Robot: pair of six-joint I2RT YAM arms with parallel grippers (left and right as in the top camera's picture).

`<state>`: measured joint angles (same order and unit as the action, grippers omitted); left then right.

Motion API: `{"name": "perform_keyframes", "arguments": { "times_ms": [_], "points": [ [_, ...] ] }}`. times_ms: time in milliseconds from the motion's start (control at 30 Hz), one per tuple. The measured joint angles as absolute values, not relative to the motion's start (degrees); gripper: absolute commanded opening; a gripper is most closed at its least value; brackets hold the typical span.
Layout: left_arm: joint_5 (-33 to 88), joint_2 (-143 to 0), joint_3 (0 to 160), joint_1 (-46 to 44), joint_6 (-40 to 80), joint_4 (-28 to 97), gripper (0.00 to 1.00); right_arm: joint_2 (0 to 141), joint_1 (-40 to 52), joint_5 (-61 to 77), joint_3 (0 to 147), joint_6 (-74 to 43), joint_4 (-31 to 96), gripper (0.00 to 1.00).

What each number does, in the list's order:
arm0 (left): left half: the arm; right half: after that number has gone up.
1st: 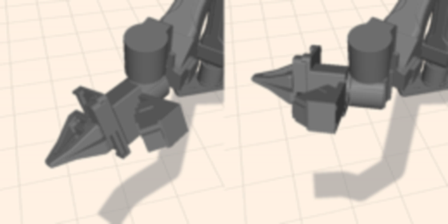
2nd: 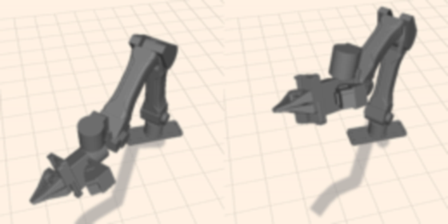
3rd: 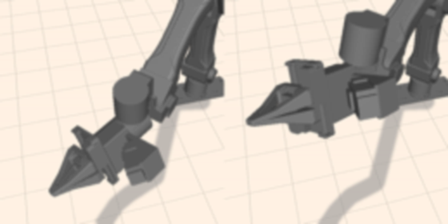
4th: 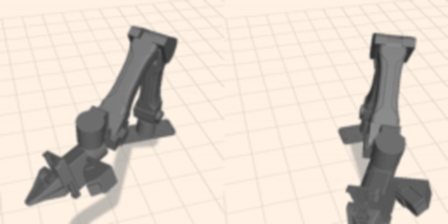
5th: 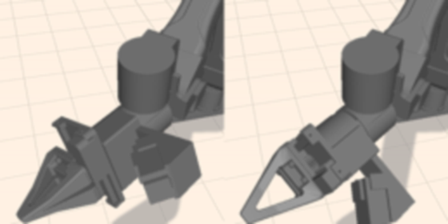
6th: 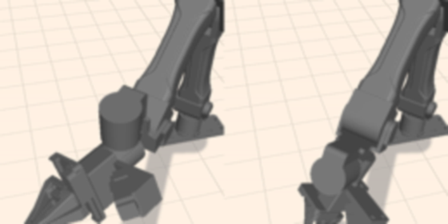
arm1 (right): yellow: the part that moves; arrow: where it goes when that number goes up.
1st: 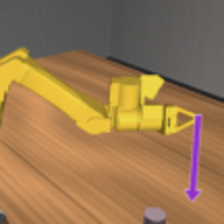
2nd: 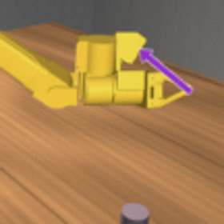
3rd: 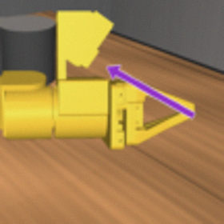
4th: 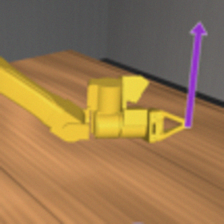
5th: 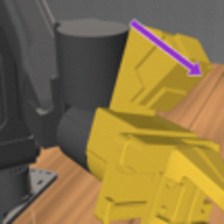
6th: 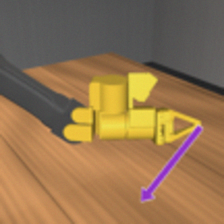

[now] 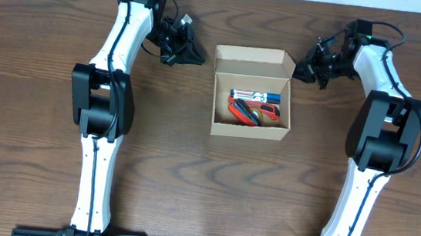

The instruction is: Pack container

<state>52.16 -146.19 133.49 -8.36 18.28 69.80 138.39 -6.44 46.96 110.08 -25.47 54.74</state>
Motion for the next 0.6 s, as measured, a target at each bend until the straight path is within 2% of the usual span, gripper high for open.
{"name": "perform_keyframes", "arguments": {
  "times_ms": [600],
  "points": [
    [56.82,-151.74,133.38,-8.36,19.75,68.99,0.06,138.39,-6.28,46.96,110.08,-25.52,54.33,0.02]
  ]
}}
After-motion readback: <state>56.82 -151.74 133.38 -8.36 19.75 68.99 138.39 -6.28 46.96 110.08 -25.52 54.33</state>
